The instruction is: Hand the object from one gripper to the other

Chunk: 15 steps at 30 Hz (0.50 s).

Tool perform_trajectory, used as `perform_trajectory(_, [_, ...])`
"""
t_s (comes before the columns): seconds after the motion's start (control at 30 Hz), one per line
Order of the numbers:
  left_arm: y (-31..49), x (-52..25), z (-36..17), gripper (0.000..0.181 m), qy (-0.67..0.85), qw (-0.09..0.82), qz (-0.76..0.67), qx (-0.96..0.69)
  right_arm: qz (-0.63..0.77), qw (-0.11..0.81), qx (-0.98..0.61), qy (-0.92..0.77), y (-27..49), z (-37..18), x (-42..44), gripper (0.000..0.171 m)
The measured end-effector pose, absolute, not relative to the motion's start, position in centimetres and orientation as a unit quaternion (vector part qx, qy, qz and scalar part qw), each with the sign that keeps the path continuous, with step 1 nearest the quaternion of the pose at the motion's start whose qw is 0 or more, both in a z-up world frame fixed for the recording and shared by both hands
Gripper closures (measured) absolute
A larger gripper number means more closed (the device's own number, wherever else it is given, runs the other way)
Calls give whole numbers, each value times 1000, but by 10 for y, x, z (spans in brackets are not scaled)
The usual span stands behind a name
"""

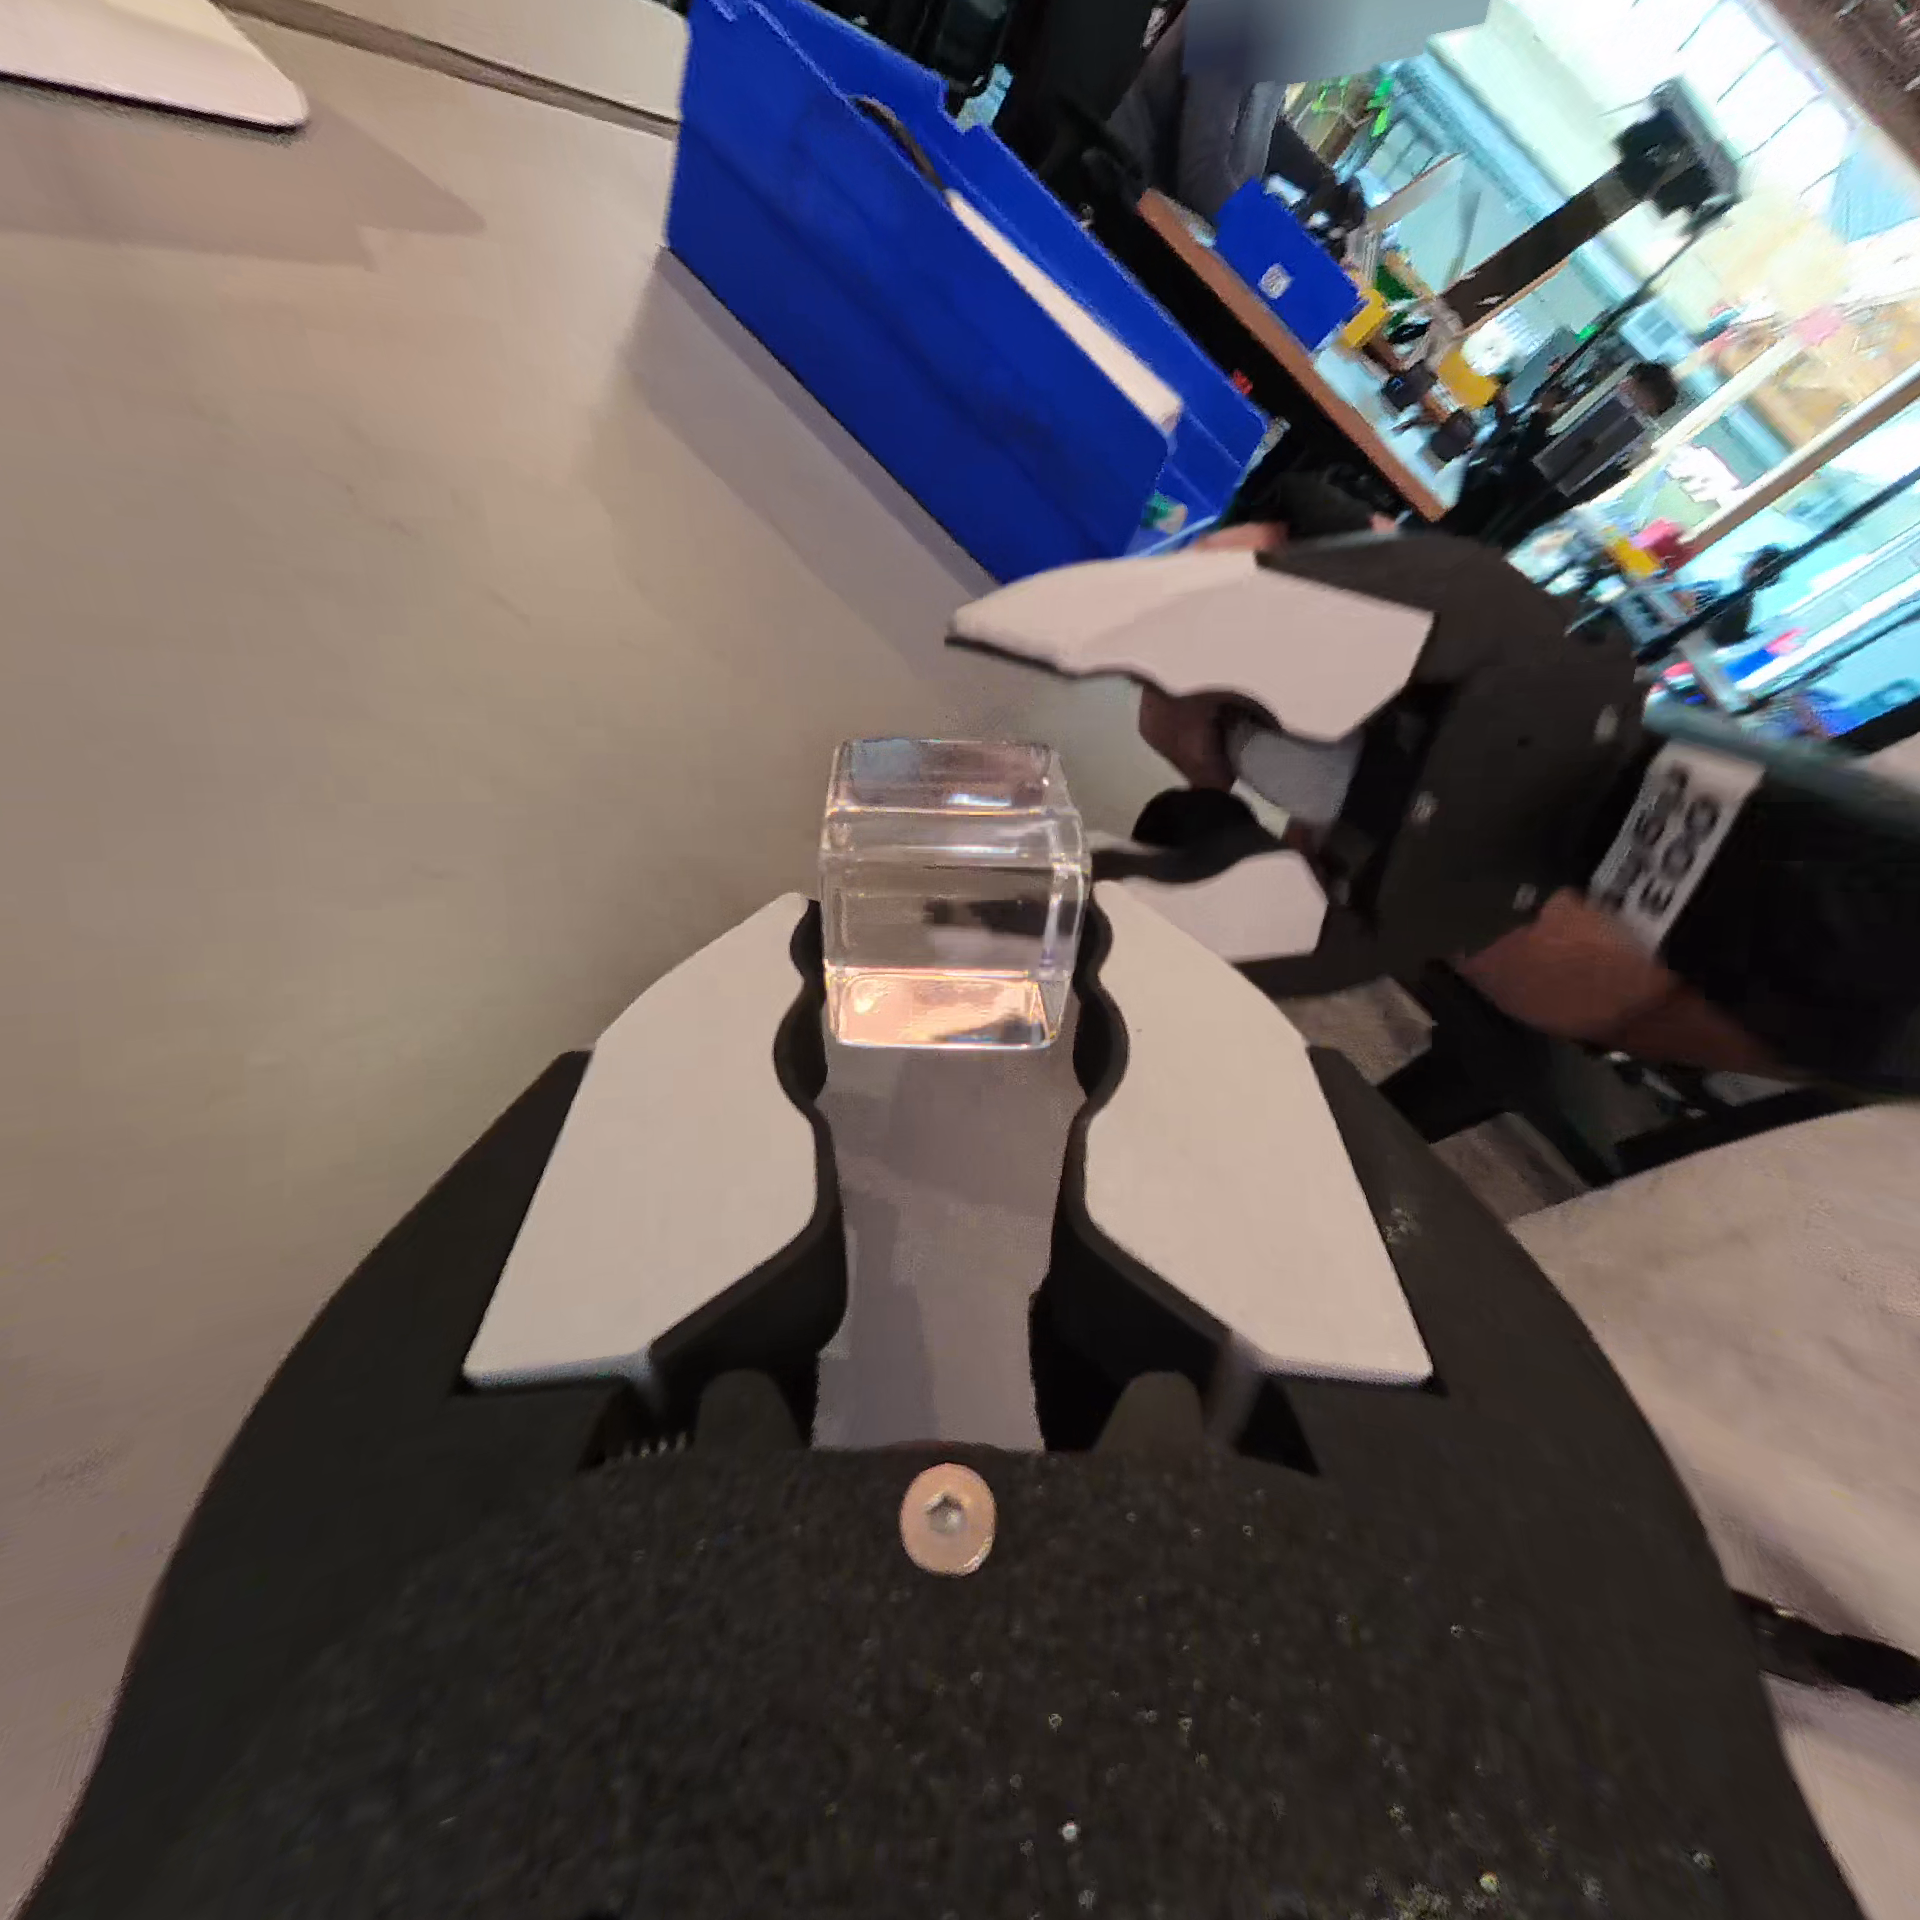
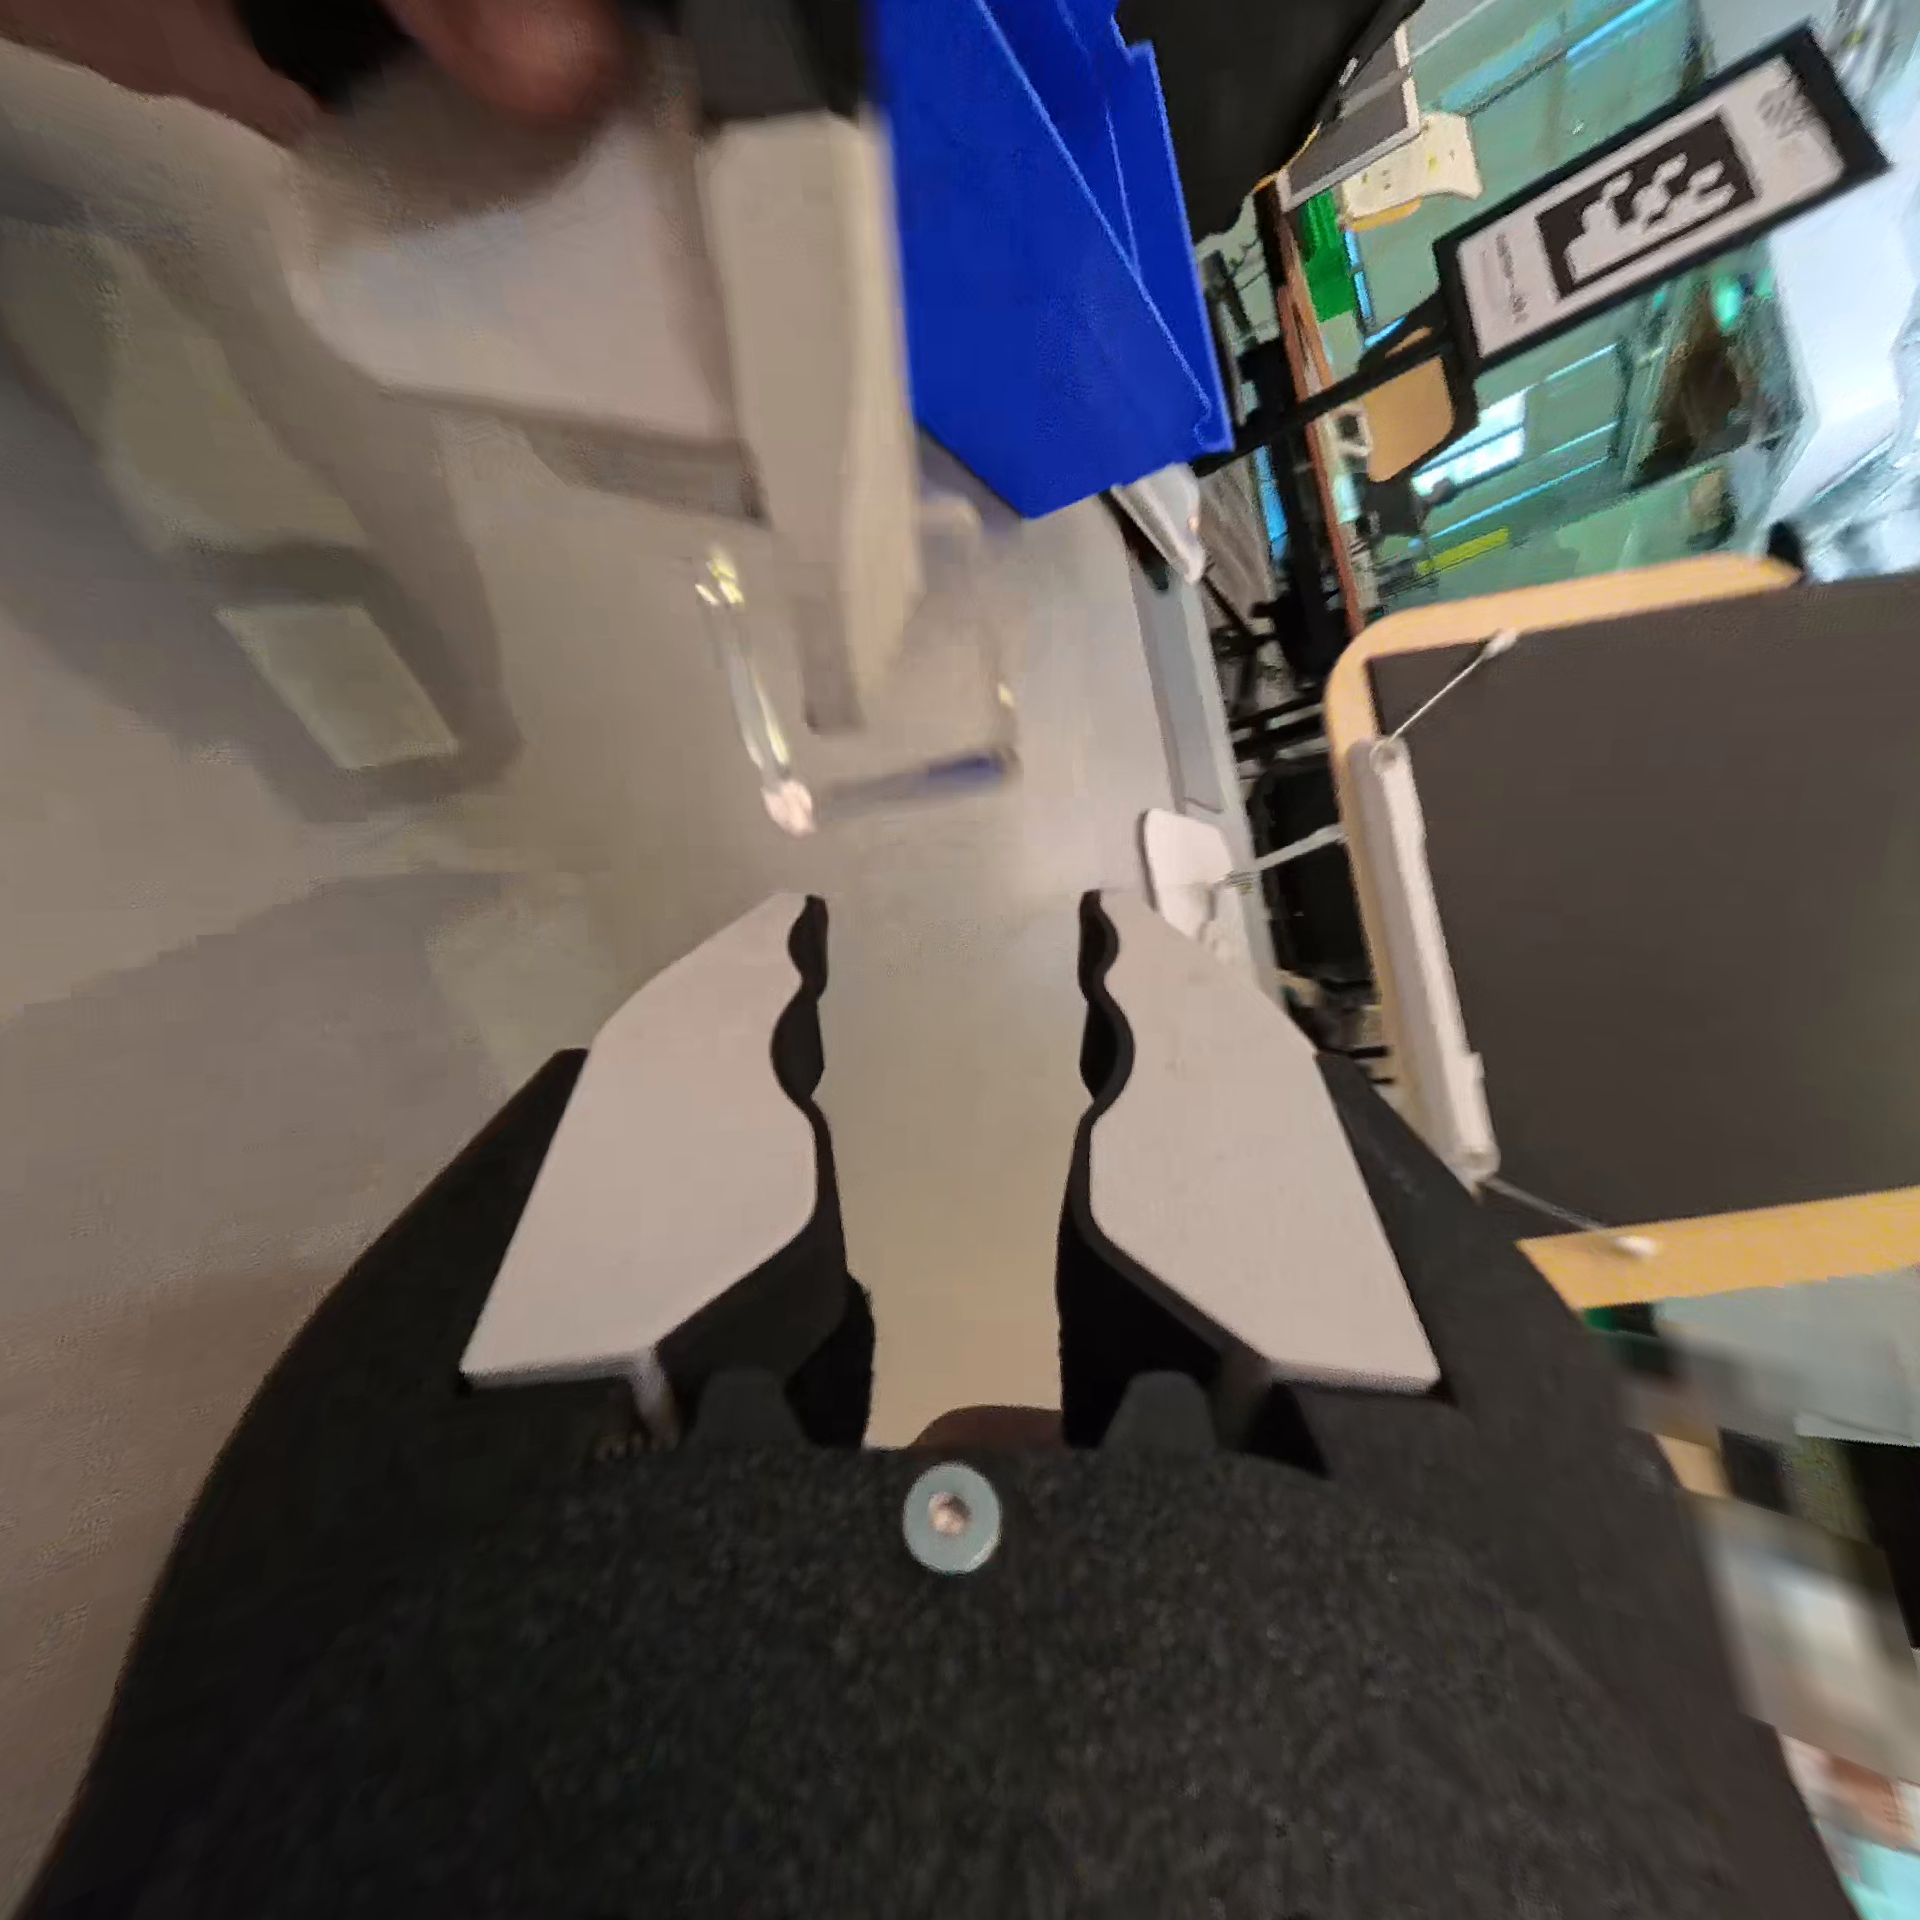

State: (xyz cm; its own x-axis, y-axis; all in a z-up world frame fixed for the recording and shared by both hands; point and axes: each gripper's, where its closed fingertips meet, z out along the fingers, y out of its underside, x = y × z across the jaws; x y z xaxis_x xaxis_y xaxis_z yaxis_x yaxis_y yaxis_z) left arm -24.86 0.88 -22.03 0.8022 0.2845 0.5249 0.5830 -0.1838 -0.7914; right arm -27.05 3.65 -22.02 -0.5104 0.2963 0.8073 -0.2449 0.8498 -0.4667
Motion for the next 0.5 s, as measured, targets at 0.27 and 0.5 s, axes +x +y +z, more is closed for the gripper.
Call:
perform_trajectory(0.27, [3,-254,-226,137,-264,552,-66,-788,452,200,-237,-836,52,-239,-282,127])
perform_trajectory(0.5, [10,-245,-229,137,-216,530,-13,-820,610,-273,-325,-670,19,-210,-242,113])
